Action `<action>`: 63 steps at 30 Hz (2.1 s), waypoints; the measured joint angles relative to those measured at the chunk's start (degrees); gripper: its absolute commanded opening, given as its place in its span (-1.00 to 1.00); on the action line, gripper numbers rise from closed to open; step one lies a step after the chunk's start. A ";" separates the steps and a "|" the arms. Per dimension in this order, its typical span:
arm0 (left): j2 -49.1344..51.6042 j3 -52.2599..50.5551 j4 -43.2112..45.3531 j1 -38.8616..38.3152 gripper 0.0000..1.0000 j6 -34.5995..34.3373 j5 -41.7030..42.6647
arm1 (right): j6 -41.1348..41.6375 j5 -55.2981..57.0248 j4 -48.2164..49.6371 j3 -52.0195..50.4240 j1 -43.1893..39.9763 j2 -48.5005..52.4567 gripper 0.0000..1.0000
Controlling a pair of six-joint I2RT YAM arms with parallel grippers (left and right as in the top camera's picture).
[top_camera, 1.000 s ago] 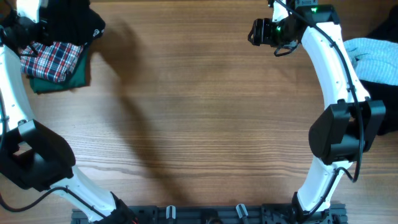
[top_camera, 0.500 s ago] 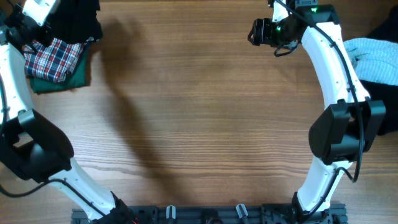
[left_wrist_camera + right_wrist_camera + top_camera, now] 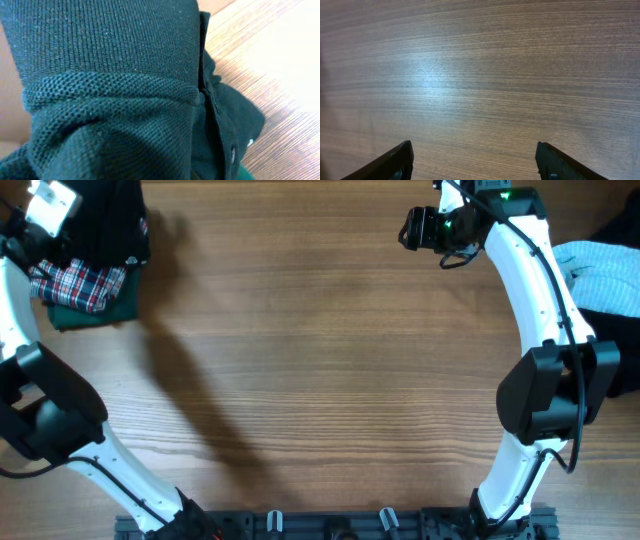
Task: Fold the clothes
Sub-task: 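Lower the black shirt onto the plaid clothes stack with the left gripper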
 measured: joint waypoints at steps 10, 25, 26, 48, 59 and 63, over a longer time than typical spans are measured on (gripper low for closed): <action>1.86 0.00 0.20 4.50 -0.92 0.00 0.04 | 2.08 -0.26 1.95 0.00 0.02 0.00 0.57; 2.01 0.00 3.58 6.62 1.00 -0.63 -0.31 | 2.71 -0.44 3.52 0.00 0.57 0.00 0.57; 2.01 0.00 3.87 6.67 1.00 -0.79 -0.72 | 2.71 -0.44 3.52 0.00 0.68 0.00 0.57; 1.88 0.28 9.42 6.08 -0.92 -33.48 -2.73 | 2.69 -0.44 4.09 0.00 0.81 0.00 0.57; -2.80 0.33 3.85 0.42 -0.92 -36.76 -1.36 | 2.69 -0.44 4.70 0.00 0.81 0.00 0.57; -2.89 0.48 1.16 -0.98 -0.92 -36.48 -3.96 | 2.69 -0.46 4.70 0.00 0.81 0.00 0.57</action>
